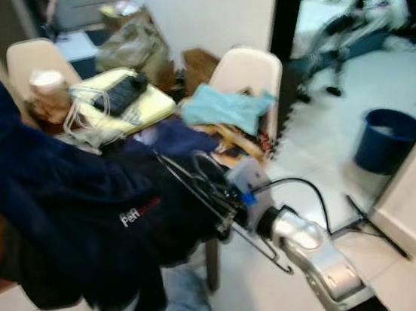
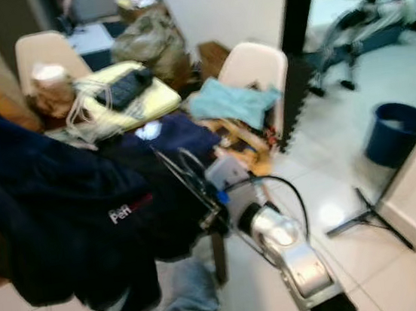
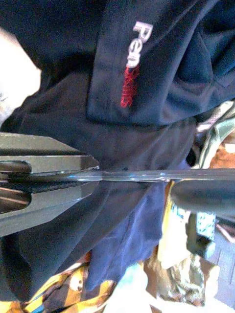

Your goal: Hang hanger

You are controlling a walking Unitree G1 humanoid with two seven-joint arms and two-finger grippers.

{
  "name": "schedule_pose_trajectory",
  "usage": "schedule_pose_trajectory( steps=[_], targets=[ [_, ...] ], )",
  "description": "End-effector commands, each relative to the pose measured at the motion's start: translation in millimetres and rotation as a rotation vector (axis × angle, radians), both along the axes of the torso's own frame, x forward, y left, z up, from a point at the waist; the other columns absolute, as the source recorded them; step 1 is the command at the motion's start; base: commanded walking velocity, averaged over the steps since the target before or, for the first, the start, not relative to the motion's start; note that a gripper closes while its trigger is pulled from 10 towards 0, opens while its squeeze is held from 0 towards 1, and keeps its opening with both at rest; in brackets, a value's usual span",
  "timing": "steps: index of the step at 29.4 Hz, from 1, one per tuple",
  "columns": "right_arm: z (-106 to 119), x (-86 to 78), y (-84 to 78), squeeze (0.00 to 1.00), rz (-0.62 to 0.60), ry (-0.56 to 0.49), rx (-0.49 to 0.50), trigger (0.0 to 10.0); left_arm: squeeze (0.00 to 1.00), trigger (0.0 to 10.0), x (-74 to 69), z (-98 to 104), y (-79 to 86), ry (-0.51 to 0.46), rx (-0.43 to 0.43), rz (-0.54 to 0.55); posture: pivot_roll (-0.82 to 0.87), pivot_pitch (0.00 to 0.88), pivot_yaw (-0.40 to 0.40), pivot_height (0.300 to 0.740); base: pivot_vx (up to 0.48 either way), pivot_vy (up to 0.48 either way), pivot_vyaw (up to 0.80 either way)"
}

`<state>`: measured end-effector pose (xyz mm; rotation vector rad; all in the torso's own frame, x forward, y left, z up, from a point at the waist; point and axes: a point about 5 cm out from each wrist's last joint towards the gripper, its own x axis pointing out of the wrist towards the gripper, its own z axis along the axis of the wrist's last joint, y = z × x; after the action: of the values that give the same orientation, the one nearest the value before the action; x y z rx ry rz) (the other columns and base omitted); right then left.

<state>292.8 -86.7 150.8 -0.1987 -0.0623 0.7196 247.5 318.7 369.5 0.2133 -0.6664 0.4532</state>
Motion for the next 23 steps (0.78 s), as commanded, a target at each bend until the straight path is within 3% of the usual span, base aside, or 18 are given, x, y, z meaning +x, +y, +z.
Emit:
schedule_pose_trajectory(
  steps=[1,4,7,9,13,23],
  targets=[
    [-1.8,-1.4,3.9,0.0,0.018,0.014,0.0,10.0,0.0,10.0,-6.3,-6.6,11.4,0.008,-0.026,0.069,-0.05,0.071,-0.056,0.74,0.39,0.0,0.8],
    [-1.8,-1.5,3.8,0.0,0.018,0.014,0.0,10.0,0.0,10.0,-5.5,-10.2,10.9,0.02,-0.031,0.069,-0.05,0.071,-0.056,0.74,0.39,0.0,0.8],
    [-0.8,-1.7,3.5,0.0,0.012,0.013,0.027,10.0,0.0,10.0,-3.2,-13.3,7.9,0.029,-0.035,0.053,-0.05,0.071,-0.057,0.74,0.394,0.0,0.0],
    [-2.5,-0.4,3.5,0.0,0.013,0.037,0.029,10.0,0.0,10.0,6.9,-14.9,-7.2,0.04,-0.023,-0.038,-0.05,0.07,-0.056,0.74,0.388,0.0,-0.21],
    [-6.2,1.6,2.2,0.0,-0.005,0.085,0.037,10.0,0.0,10.0,14.9,-11.6,-21.9,0.038,0.002,-0.121,-0.05,0.07,-0.053,0.74,0.382,0.0,-0.8],
    [-7.5,0.8,1.2,0.0,-0.011,0.086,0.044,10.0,0.0,10.0,20.0,6.2,-32.8,-0.006,0.023,-0.192,-0.05,0.063,-0.05,0.74,0.356,0.0,-0.8]
  ],
)
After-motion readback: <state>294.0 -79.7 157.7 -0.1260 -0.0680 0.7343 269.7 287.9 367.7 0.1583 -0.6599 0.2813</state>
